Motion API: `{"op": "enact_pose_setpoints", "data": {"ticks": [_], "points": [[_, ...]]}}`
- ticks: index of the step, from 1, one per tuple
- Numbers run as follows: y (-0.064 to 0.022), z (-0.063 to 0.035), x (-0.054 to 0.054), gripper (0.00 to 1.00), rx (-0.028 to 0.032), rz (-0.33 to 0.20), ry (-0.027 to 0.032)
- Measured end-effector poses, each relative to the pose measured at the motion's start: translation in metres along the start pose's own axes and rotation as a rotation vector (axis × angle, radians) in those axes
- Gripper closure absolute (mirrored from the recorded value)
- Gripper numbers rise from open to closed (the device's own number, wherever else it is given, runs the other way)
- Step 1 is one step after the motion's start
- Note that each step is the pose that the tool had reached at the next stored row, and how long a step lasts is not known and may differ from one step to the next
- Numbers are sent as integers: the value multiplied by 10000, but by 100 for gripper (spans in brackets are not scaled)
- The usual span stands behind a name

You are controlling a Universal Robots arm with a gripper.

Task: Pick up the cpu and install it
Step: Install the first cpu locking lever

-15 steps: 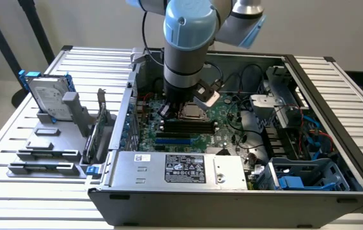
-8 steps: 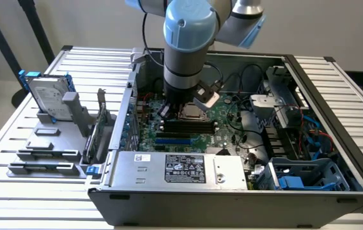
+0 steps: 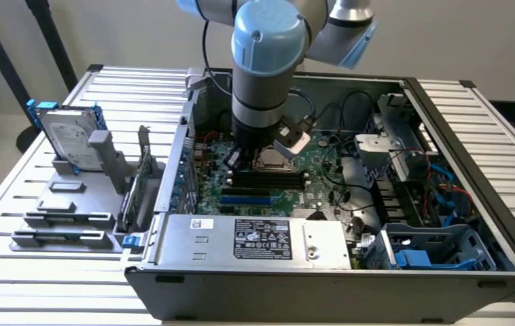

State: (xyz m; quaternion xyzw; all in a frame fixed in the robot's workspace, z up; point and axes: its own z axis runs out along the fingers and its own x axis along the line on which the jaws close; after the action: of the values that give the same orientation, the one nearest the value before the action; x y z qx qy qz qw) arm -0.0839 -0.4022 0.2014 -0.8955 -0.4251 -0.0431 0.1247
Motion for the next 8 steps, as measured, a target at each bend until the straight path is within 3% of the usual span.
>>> {"op": "enact_pose_setpoints", "data": {"ticks": [8], "points": [[-9,34,3,89,1,-1,0]]}}
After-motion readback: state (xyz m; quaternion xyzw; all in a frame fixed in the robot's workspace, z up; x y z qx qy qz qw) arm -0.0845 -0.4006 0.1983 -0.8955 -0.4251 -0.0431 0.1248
